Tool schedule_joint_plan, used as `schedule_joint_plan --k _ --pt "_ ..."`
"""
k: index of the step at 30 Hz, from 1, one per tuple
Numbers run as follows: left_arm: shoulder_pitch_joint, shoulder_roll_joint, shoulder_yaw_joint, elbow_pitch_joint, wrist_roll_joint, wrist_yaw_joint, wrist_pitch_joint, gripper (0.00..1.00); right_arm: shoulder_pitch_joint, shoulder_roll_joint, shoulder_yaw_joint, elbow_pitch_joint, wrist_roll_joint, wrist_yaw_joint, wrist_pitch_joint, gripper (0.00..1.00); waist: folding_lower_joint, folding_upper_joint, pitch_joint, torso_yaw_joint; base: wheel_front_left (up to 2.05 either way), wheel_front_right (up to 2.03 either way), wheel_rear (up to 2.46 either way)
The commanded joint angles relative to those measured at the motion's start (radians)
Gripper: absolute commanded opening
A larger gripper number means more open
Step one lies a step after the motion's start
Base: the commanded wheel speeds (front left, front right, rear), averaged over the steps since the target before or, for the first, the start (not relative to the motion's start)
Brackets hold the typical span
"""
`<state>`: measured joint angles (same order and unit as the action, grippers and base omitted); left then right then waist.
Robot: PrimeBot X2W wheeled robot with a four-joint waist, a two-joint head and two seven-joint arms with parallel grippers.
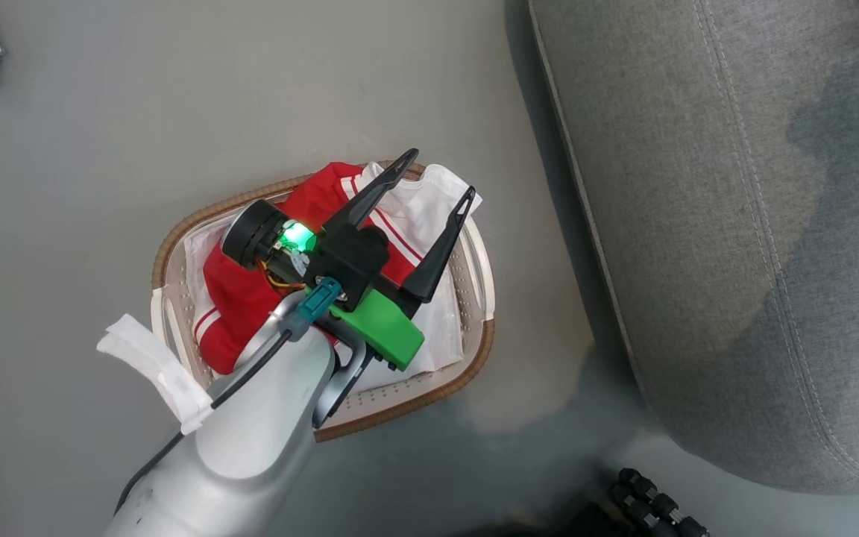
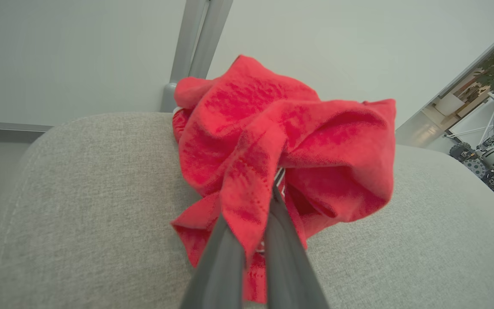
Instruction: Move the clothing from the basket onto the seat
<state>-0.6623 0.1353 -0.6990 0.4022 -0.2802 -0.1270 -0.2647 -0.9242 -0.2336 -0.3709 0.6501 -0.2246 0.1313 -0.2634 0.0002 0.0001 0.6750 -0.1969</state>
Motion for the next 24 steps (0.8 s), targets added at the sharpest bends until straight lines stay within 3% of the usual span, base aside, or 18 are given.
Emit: schedule_joint_plan --k 1,2,3,13,24 --pt "0.018 0.01 0.007 0.002 0.001 0.003 0.001 1.0 0.029 0.006 -0.001 -0.014 -0.005 -0.001 -0.002 0.34 -0.0002 -0.0001 -0.014 -0.008 0.0 0.0 0.0" --pt "0.023 0.01 0.01 0.001 -0.002 0.005 0.001 1.0 0.048 0.014 0.001 -0.022 -0.005 -0.001 -0.002 0.9 -0.0002 -0.0001 -0.022 -0.01 0.0 0.0 0.0" --pt "0.026 0.01 0.014 0.0 -0.005 0.005 0.001 1.0 0.062 0.02 0.002 -0.029 -0.004 -0.001 -0.002 1.0 -0.0002 -0.0001 -0.031 -0.011 0.0 0.0 0.0" --pt "0.094 -0.011 0.078 -0.013 -0.033 0.004 0.001 1.0 0.227 0.039 0.02 -0.1 0.012 -0.001 -0.002 1.0 -0.0002 -0.0001 -0.182 0.021 0.0 0.0 0.0" --pt "0.245 -0.045 0.275 -0.04 -0.067 0.018 0.001 1.0 0.334 0.028 0.109 -0.171 0.034 -0.001 -0.002 1.0 -0.0002 -0.0001 -0.417 0.101 0.0 0.0 0.0"
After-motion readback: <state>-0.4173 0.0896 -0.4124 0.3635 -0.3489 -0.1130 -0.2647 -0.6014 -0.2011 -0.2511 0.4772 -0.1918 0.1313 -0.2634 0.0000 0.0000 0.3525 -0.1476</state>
